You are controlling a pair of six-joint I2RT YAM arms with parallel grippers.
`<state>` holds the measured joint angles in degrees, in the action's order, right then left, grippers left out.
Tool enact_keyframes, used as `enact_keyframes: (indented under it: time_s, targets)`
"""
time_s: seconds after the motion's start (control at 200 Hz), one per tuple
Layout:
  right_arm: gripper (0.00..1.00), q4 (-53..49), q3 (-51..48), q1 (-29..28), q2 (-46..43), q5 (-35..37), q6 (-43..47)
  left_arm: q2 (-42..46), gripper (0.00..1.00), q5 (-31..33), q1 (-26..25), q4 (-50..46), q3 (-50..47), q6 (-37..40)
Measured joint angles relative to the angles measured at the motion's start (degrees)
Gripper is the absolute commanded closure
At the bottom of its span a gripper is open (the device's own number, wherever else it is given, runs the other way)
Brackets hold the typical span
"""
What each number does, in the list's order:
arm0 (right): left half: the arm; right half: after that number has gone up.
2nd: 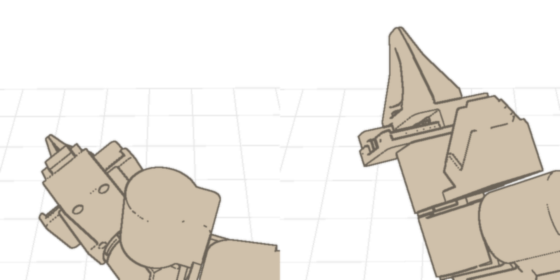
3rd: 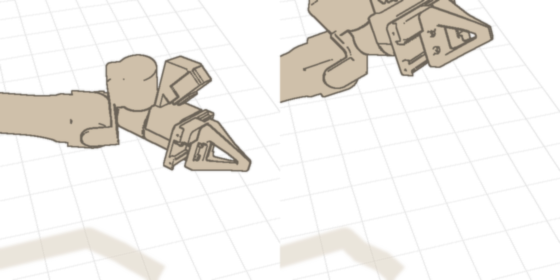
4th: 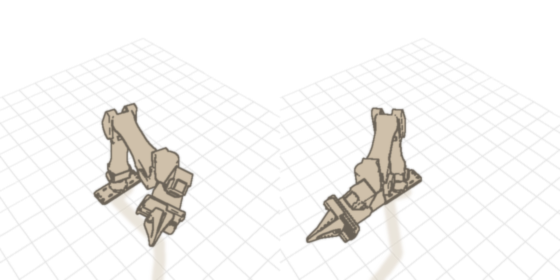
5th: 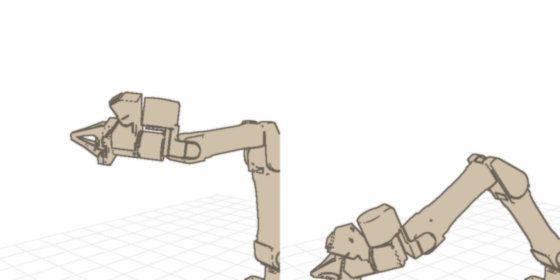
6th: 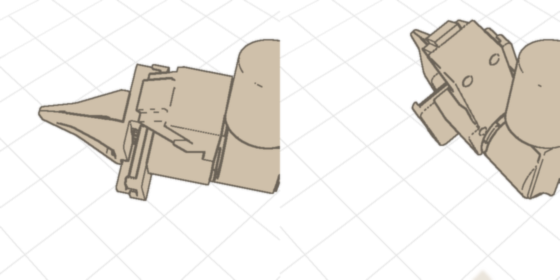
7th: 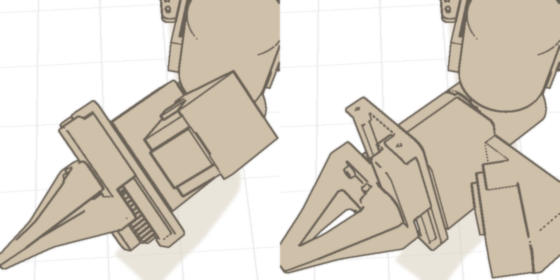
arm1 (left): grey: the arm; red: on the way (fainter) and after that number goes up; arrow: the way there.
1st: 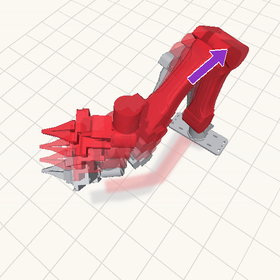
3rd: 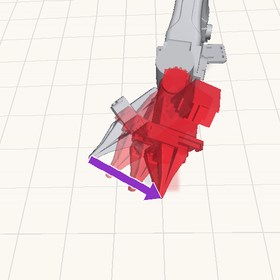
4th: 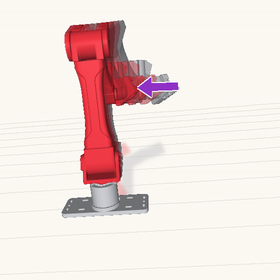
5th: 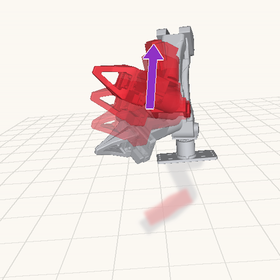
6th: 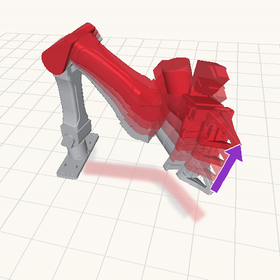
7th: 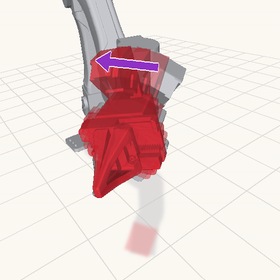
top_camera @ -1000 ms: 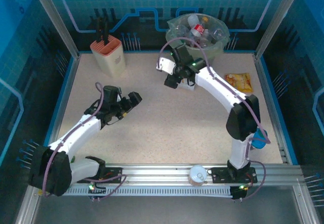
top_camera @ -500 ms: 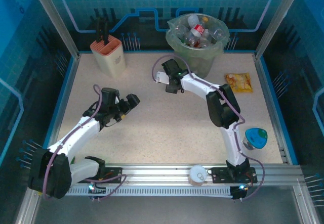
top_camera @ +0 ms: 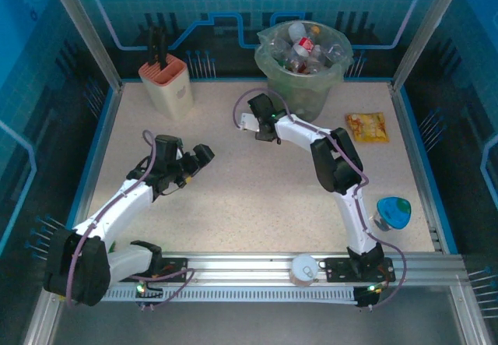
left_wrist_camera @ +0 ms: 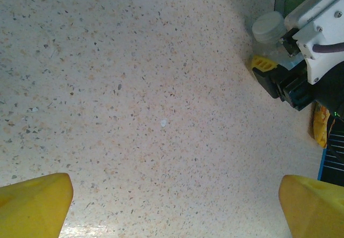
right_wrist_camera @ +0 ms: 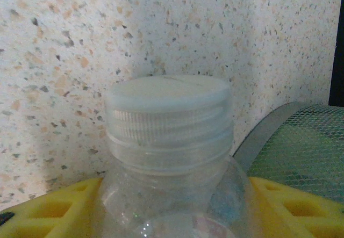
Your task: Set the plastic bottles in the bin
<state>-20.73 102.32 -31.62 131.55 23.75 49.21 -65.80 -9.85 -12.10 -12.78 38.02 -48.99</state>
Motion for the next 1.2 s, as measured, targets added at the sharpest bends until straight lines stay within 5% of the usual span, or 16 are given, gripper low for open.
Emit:
enact_keyframes:
  time_s: [0.41, 0.695, 0.871, 1.196]
  targets:
    - [0.49, -5.25, 0.24, -3.28, -16.0, -10.16, -5.84, -0.46, 0.01, -0.04, 0.0, 0.15, 0.0, 0.0]
    - [0.49, -5.75, 12.76, -3.63, -25.83, -12.9, -8.0, -0.96, 0.01, -0.44, 0.04, 0.17, 0.07, 0.02]
    - [0.49, -5.29, 24.17, -2.91, -22.29, -9.11, -4.44, -0.96, 0.01, -0.48, 0.07, 0.17, 0.07, 0.0]
    - [0.48, -7.89, 46.86, 4.02, -0.55, -2.19, 1.11, 0.52, 0.01, -0.46, 0.07, 0.11, 0.04, -0.09]
